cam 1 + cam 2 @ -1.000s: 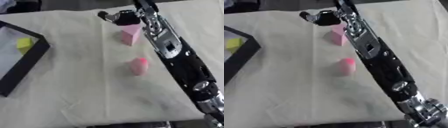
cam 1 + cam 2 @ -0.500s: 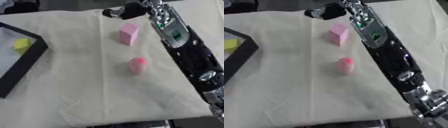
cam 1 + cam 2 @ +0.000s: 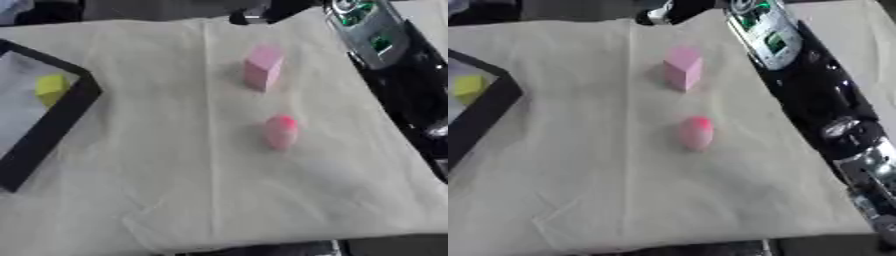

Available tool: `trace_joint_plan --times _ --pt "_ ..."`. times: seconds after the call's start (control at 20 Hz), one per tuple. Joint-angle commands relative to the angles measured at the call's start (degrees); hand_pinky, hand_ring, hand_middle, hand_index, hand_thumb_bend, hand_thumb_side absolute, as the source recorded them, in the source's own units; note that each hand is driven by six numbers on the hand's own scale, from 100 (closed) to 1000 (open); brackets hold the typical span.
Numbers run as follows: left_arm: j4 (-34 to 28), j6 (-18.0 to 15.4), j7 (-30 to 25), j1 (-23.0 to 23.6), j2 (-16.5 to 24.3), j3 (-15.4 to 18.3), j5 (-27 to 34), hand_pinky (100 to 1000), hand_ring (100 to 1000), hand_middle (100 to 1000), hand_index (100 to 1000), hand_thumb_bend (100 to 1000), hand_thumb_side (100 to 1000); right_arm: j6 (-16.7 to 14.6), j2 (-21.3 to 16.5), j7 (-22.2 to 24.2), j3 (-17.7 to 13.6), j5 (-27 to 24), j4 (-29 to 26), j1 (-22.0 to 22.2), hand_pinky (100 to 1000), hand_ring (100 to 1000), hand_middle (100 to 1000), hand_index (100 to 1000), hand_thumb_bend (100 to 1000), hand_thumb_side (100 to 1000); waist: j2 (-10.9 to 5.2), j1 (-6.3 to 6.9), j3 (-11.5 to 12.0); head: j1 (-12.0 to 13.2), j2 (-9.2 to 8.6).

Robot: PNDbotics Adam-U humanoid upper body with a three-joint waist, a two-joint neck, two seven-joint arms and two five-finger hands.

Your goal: Pick up the objects with one hand, pass them to the other hand, and then place them into the box on the other side of the table.

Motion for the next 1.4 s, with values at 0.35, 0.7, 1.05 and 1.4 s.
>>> trace_joint_plan --times 0.35,0.7,1.05,1.4 --pt "0.3 0.0 -0.9 -0.8 2.6 0.4 -1.1 748 671 607 707 365 440 1.5 -0.3 8.2 1.3 9.4 4.6 -4.0 865 797 781 874 726 319 -2.01 -1.23 -0.8 -0.1 -0.12" --pt "0.7 0.0 -1.1 -0.9 2.7 0.3 -1.3 748 670 606 707 365 441 0.9 -0.3 11.7 1.9 13.8 7.2 -4.2 863 806 785 874 725 345 -2.36 -1.45 -1.0 -0.8 -0.12" --pt "0.9 0.0 -1.1 -0.7 2.8 0.5 -1.4 748 670 605 706 363 444 1.9 -0.3 14.8 1.9 16.5 8.2 -3.5 860 819 796 881 746 414 -2.41 -1.59 -1.1 -1.7 -0.12" --pt "1.4 0.0 -1.3 -0.5 2.8 0.3 -1.6 748 670 605 706 363 446 3.3 -0.6 17.5 1.9 16.5 10.0 -3.1 856 818 790 874 758 443 -2.69 -1.91 -1.5 -1.5 -0.12"
